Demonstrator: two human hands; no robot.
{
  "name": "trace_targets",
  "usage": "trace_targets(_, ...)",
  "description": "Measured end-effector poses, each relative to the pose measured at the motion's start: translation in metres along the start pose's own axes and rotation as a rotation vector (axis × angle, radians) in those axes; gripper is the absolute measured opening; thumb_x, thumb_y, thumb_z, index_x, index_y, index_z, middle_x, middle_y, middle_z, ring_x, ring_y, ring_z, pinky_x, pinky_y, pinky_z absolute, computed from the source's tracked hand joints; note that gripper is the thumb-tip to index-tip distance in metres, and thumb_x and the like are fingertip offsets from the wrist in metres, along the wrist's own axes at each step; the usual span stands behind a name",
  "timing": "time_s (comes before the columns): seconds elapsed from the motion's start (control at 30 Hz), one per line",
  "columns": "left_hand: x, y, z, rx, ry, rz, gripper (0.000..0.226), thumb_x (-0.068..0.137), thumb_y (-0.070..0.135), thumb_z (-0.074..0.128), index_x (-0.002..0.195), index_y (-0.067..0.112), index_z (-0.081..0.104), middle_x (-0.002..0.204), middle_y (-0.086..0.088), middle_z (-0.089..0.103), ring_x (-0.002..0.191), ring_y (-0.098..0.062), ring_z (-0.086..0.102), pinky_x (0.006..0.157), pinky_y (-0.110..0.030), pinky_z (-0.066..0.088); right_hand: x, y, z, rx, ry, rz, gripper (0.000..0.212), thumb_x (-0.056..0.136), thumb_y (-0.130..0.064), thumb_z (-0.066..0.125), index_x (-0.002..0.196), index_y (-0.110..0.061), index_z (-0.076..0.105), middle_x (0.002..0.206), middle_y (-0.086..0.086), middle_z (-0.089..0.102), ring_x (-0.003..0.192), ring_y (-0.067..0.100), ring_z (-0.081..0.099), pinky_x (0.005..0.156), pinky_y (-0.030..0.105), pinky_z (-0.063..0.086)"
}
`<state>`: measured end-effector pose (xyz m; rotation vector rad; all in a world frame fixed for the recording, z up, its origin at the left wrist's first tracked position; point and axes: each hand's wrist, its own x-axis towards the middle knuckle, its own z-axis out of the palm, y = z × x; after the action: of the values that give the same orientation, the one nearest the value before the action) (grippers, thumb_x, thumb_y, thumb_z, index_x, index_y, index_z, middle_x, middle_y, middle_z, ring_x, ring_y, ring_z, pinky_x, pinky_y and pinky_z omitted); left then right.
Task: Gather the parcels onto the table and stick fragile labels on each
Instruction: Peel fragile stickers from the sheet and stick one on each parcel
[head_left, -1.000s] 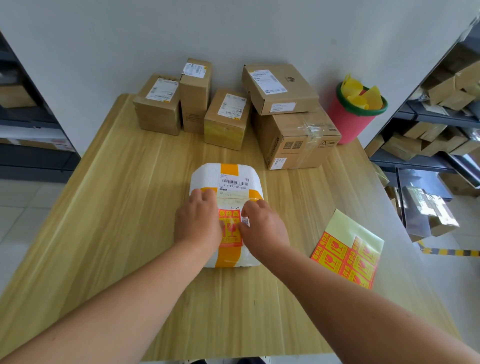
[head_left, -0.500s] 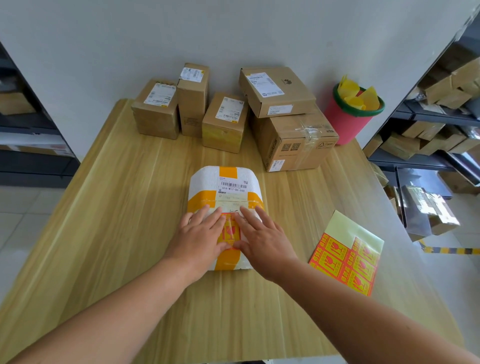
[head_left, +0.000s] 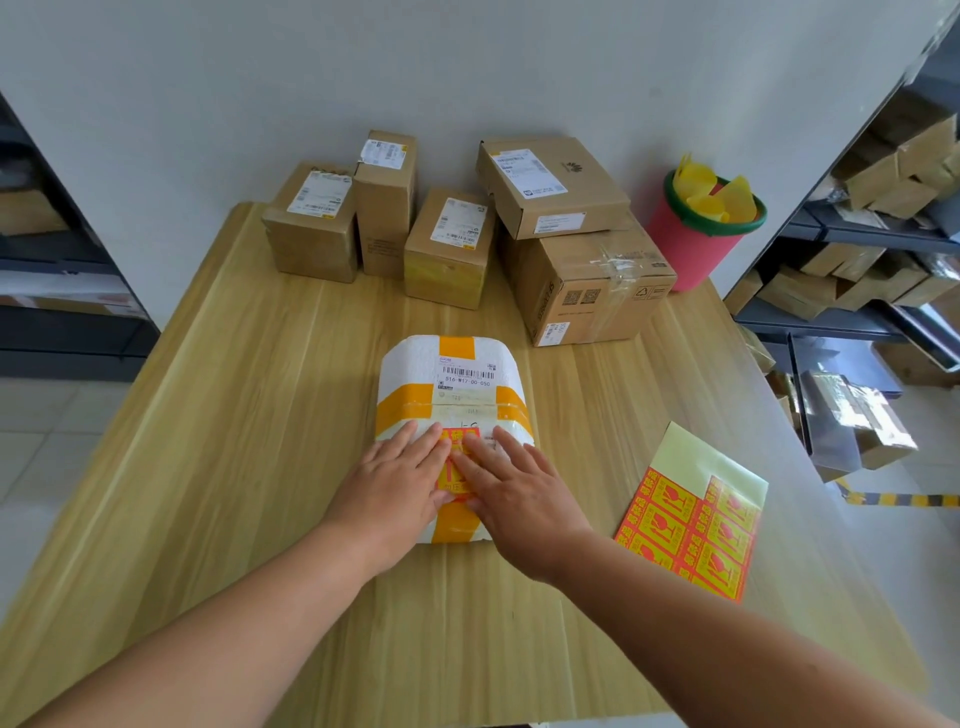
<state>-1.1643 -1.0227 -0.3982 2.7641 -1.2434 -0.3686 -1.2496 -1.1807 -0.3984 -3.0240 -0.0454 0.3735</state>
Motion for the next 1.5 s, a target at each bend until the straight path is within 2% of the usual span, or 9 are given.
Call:
trace_targets(0.1,-0.005,-0.004,0.0,0.004,-0.008,0.016,0.062,0.101,0.046,0.025,0.154,0.021,0.006,0.161,0.005,-0.005,0.148,-0.017,-0.009,0.119,-0.034,0.001,-0.007,0.006,0.008,-0.092,0.072,-0.039,0.057,0.094,-0.045,0.023,0.146,-0.027,0.037,0.152,-0.004,0.04,0.141,0.028,0.035,0.108,0.046,0.036)
trace_targets(0.27,-0.01,-0.011,0.001,0.064,-0.021,0.044,0.062,0.101,0.049,0.017,0.153,0.022,-0.002,0.159,0.008,-0.013,0.147,-0.015,-0.014,0.118,-0.033,-0.004,-0.007,0.012,0.014,-0.108,0.086,-0.088,0.057,0.092,-0.045,0.028,0.145,-0.027,0.038,0.15,-0.004,0.042,0.138,0.027,0.039,0.106,0.046,0.039)
trace_targets(0.47,-0.024,-0.017,0.006,0.162,0.037,0.223,0.055,0.09,0.037,0.03,0.133,0.015,0.055,0.14,-0.002,0.052,0.132,-0.019,0.045,0.108,-0.035,0.024,-0.023,0.013,0.02,-0.168,0.111,-0.062,0.054,0.092,-0.042,0.032,0.141,-0.026,0.046,0.147,-0.004,0.047,0.135,0.027,0.044,0.103,0.043,0.041)
trace_targets(0.57,-0.025,-0.018,0.006,0.16,0.016,0.208,0.059,0.091,0.039,0.02,0.142,0.017,0.041,0.15,0.001,0.038,0.139,-0.016,0.028,0.118,-0.033,0.016,-0.021,0.011,0.019,-0.141,0.086,-0.051,0.053,0.092,-0.043,0.031,0.141,-0.027,0.047,0.146,-0.004,0.048,0.135,0.027,0.044,0.103,0.043,0.043)
trace_targets(0.7,-0.025,-0.015,0.005,0.178,0.059,0.238,0.053,0.09,0.038,0.032,0.129,0.016,0.06,0.137,-0.001,0.056,0.127,-0.022,0.052,0.105,-0.035,0.027,-0.02,0.007,0.011,-0.106,0.126,-0.029,0.051,0.093,-0.043,0.032,0.136,-0.027,0.054,0.143,0.0,0.052,0.132,0.028,0.048,0.1,0.043,0.045)
trace_targets(1.2,-0.029,-0.025,0.007,0.252,0.01,0.313,0.052,0.091,0.038,0.03,0.13,0.02,0.058,0.135,0.0,0.057,0.125,-0.022,0.054,0.107,-0.038,0.038,-0.033,0.008,0.015,-0.094,0.106,-0.038,0.051,0.091,-0.042,0.033,0.135,-0.025,0.055,0.139,-0.005,0.055,0.129,0.026,0.052,0.097,0.04,0.048)
trace_targets(1.27,-0.023,-0.019,0.001,0.187,0.022,0.262,0.059,0.091,0.043,0.025,0.138,0.018,0.05,0.144,-0.001,0.048,0.134,-0.021,0.045,0.112,-0.034,0.028,-0.024,0.004,0.004,-0.034,0.139,-0.017,0.053,0.093,-0.042,0.031,0.137,-0.022,0.053,0.142,-0.001,0.052,0.132,0.027,0.048,0.102,0.042,0.044)
trace_targets(1.37,-0.01,-0.011,-0.005,0.124,0.036,0.204,0.076,0.087,0.054,-0.004,0.153,0.019,0.006,0.16,0.004,-0.002,0.148,-0.015,-0.003,0.118,-0.03,-0.007,-0.005,0.0,-0.008,0.055,0.088,0.04,0.06,0.1,-0.048,0.026,0.154,-0.021,0.019,0.161,-0.002,0.015,0.149,0.023,0.01,0.12,0.042,0.015)
trace_targets(1.5,0.005,-0.004,-0.009,0.158,-0.027,0.14,0.06,0.102,0.045,0.013,0.153,0.019,-0.003,0.16,0.003,-0.011,0.147,-0.015,-0.015,0.117,-0.034,-0.01,0.006,0.0,-0.002,0.005,-0.018,0.072,0.063,0.102,-0.049,0.022,0.155,-0.023,0.0,0.162,-0.007,-0.006,0.149,0.019,-0.009,0.121,0.044,0.008)
